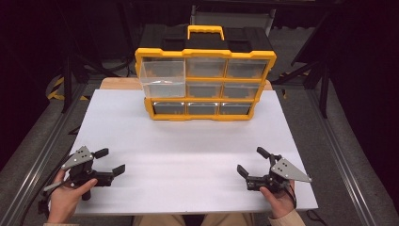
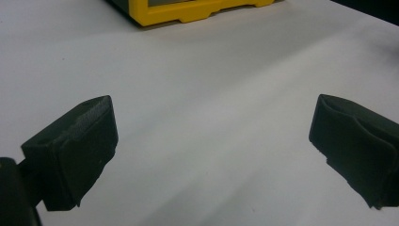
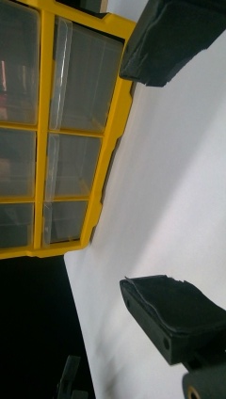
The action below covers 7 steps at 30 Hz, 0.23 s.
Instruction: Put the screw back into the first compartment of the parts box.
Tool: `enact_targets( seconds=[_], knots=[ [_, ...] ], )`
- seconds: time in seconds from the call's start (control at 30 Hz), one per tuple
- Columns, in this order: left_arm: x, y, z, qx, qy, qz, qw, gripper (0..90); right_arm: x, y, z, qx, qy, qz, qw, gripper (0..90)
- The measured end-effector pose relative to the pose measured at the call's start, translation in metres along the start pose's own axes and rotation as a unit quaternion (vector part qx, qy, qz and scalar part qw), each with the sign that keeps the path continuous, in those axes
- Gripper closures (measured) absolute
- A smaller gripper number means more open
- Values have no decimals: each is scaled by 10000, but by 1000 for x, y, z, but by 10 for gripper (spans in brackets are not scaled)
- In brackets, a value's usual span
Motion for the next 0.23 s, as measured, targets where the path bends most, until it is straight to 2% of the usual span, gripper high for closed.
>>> enact_targets(
  seconds=[0.13, 0.23],
  knots=[
    [3, 2, 1, -25, 62, -93, 9999, 24, 1, -1, 1, -20, 13, 14, 10000, 29],
    [4, 2, 1, -60, -5, -131, 9999, 19, 1, -1, 1, -29, 15, 20, 10000, 29]
  ],
)
Point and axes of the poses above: each handheld gripper's, and its own axes: y roughly backward along the jaws, x roughly out of its underside, z roughly to its left, the point moved 7 cm from there along -y, roughly forward along the jaws, and after that the axes turned 8 degrees about z, right-handed, at the moved point
